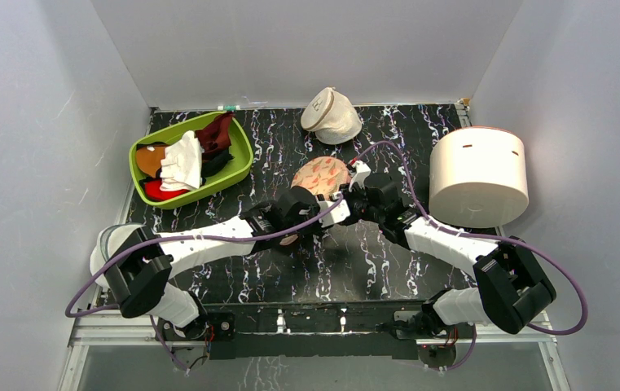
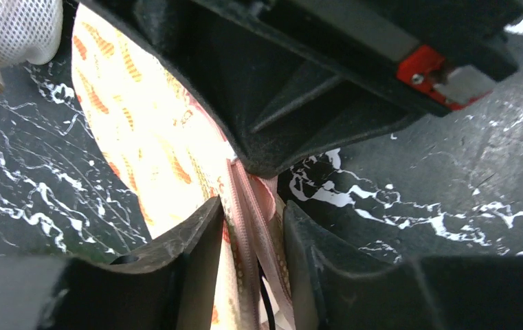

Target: Unzip the laundry bag and remove the bra

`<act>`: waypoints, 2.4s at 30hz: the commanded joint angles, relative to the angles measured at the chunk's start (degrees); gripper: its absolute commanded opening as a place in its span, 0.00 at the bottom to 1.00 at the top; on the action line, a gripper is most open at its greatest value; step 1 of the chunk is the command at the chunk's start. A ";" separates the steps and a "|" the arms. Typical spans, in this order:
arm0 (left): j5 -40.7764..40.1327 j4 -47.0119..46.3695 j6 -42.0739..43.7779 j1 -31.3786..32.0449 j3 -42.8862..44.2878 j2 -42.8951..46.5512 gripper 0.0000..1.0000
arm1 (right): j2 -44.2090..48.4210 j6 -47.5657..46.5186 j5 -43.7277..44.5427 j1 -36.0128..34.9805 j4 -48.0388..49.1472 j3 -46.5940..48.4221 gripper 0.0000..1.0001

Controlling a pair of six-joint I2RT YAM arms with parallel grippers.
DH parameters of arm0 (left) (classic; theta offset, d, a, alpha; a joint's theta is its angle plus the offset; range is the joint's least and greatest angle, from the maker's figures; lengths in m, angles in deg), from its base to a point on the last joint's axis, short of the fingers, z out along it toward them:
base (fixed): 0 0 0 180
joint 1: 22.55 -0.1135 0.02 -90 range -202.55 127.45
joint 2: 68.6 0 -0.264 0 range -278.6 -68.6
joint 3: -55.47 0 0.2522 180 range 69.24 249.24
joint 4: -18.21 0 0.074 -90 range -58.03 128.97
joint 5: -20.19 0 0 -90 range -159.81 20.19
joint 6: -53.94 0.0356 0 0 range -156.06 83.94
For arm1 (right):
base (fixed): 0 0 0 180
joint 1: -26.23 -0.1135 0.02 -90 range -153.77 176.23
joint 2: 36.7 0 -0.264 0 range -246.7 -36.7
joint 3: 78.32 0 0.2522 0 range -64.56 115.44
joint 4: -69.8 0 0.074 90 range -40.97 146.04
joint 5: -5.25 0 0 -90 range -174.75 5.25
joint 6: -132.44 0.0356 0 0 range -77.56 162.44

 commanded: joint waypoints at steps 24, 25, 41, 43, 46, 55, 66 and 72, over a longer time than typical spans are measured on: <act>-6.24 -2.32 3.51 0.21 -0.91 4.90 0.00 | 1.72 -8.01 5.07 18.15 -4.73 0.74 0.00; -6.26 -2.08 3.54 0.21 -0.67 4.74 0.00 | 1.82 -8.14 4.90 18.65 -4.91 0.79 0.00; 3.04 2.25 2.64 0.26 1.13 1.36 0.49 | 3.41 -4.04 -2.05 12.22 0.94 -2.55 0.00; 6.83 3.40 2.89 0.18 1.17 1.28 0.64 | 3.14 -3.20 -1.74 10.95 0.96 -2.28 0.00; 9.83 3.13 2.32 0.18 1.31 1.32 0.72 | 3.01 -1.79 -1.60 8.86 2.68 -2.61 0.00; 3.77 -1.27 -1.85 0.18 0.79 1.81 0.83 | 2.55 1.54 0.47 2.21 5.41 -2.26 0.00; -2.97 -3.37 -3.22 -0.06 0.55 -0.29 0.74 | 3.59 3.40 1.63 -1.77 4.54 -0.69 0.00; -2.16 -2.31 -3.02 -0.49 1.51 -2.38 0.47 | 4.04 3.15 1.80 -2.22 3.27 0.03 0.00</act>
